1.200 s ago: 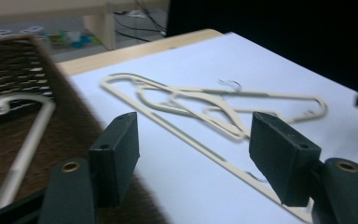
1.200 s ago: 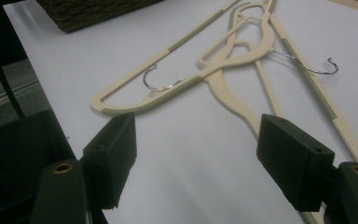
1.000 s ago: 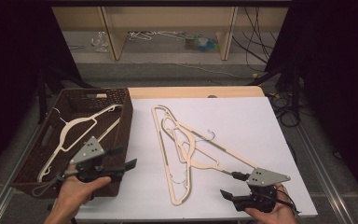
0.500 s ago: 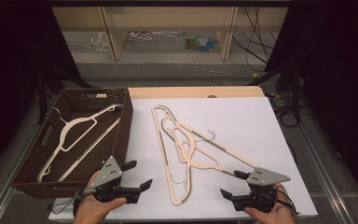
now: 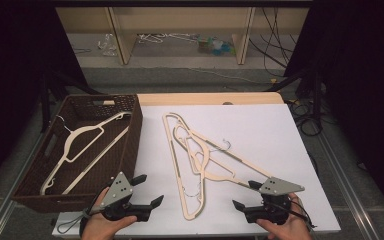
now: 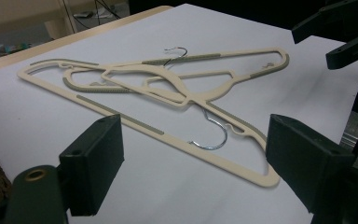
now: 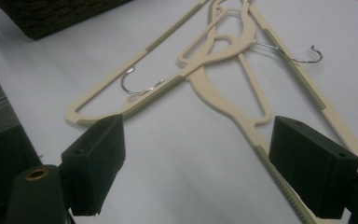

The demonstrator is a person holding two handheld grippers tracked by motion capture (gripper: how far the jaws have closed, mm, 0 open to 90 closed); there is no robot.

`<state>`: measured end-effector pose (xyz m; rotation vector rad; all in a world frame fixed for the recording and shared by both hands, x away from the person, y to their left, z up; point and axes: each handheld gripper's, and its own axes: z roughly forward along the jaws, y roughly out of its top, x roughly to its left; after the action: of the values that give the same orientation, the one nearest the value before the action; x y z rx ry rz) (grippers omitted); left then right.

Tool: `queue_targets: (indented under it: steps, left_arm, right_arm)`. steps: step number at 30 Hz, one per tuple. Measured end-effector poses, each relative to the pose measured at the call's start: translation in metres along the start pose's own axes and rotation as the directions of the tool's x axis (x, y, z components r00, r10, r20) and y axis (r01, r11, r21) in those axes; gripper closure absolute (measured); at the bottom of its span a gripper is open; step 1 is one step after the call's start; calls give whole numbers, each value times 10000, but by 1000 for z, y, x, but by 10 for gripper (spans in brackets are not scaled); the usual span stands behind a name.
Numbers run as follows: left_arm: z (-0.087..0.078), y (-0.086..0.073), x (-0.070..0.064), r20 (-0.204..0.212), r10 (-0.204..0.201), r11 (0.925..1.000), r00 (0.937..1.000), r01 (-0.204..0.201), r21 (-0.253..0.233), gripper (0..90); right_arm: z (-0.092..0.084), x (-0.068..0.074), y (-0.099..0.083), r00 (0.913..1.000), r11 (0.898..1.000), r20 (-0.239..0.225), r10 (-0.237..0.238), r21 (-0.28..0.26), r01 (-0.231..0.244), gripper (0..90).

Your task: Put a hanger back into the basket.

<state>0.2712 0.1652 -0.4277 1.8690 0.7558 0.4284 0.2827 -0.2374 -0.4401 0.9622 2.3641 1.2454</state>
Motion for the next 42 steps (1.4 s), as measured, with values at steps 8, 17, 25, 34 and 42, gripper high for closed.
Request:
queue_targets:
  steps: [8, 17, 25, 34, 42]
  left_arm:
    - [0, -1, -1, 30, 65, 10000, 10000, -65, 37, 194]
    - [0, -4, 0, 76, 127, 9999, 9999, -128, 100, 194]
    - [1, -4, -1, 187, 263, 9995, 9995, -266, 149, 195]
    - [3, -5, -3, 201, 288, 9994, 9994, -292, 197, 198]
    - [4, -6, -5, 313, 530, 9980, 9981, -540, 328, 200]
  right_arm:
    - [29, 4, 9, 9999, 9986, 74, 121, 512, -124, 209]
    - [69, 12, 26, 9998, 9959, 161, 73, 902, -87, 241]
    - [102, 16, 34, 9992, 9865, 365, 141, 1628, -198, 289]
    - [128, 21, 35, 9982, 9755, 585, -100, 2201, -31, 332]
    - [130, 26, 35, 9992, 9736, 400, -63, 2280, -30, 477]
